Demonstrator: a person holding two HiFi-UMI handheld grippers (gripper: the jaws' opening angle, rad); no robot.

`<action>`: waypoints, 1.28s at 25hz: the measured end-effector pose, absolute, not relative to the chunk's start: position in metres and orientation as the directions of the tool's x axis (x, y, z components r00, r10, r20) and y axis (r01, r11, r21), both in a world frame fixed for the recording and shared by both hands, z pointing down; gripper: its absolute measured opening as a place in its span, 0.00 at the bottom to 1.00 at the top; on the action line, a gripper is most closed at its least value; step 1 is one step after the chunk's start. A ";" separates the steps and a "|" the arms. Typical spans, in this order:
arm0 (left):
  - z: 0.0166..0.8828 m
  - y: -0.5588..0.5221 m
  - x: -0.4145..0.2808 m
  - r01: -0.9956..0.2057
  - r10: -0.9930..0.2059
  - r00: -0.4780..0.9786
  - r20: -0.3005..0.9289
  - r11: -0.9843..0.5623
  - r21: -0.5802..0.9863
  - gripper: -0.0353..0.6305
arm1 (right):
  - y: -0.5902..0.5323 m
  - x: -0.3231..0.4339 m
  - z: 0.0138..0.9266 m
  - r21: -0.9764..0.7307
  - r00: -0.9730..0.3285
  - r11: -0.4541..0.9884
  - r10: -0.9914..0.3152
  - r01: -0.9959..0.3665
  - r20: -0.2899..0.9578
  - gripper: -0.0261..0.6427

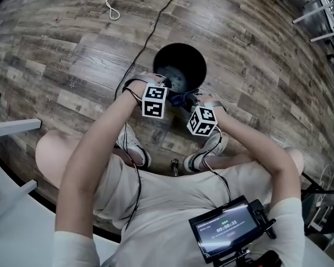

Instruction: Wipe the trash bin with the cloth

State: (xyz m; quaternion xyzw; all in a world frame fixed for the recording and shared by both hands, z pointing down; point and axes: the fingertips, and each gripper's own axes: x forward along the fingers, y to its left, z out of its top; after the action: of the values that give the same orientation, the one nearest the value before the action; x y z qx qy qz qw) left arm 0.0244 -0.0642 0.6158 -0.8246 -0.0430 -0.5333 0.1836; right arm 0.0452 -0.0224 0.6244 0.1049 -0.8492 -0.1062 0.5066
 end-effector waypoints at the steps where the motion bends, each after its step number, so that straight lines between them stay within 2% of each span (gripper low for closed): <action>1: 0.616 -0.065 0.026 0.260 -0.123 0.431 0.894 -0.932 -0.253 0.18 | -0.024 0.047 0.632 0.278 -0.458 0.958 -0.277 -0.067 0.845 0.14; 13: 0.612 -0.066 0.044 0.197 -0.128 0.456 0.881 -0.950 -0.240 0.16 | -0.028 0.050 0.754 0.241 -0.341 0.970 -0.222 0.015 0.914 0.14; 18: 0.613 -0.066 0.050 0.130 -0.155 0.430 0.890 -0.964 -0.230 0.16 | -0.032 0.064 0.807 0.280 -0.205 0.955 -0.256 0.097 0.945 0.14; 22: 0.613 -0.066 0.057 0.063 -0.172 0.414 0.894 -0.974 -0.216 0.15 | -0.036 0.077 0.825 0.250 -0.119 0.968 -0.247 0.012 0.962 0.14; 27: 0.610 -0.060 0.059 0.063 -0.119 0.473 0.873 -0.984 -0.167 0.15 | -0.027 0.076 0.784 0.235 -0.209 0.970 -0.243 -0.062 0.947 0.14; 30: 0.615 -0.062 0.043 0.189 -0.135 0.414 0.900 -0.955 -0.230 0.25 | -0.019 0.077 0.744 0.232 -0.276 0.971 -0.237 -0.051 0.931 0.14; 32: 0.621 -0.071 0.028 0.265 -0.196 0.356 0.914 -0.916 -0.300 0.27 | -0.012 0.078 0.717 0.230 -0.318 0.972 -0.235 -0.053 0.919 0.14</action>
State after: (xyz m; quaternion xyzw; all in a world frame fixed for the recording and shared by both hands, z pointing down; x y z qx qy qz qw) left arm 0.0277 -0.0711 0.6211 -0.7978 -0.0217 -0.5672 0.2032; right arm 0.0784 -0.0122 0.7173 0.0890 -0.8079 -0.0786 0.5773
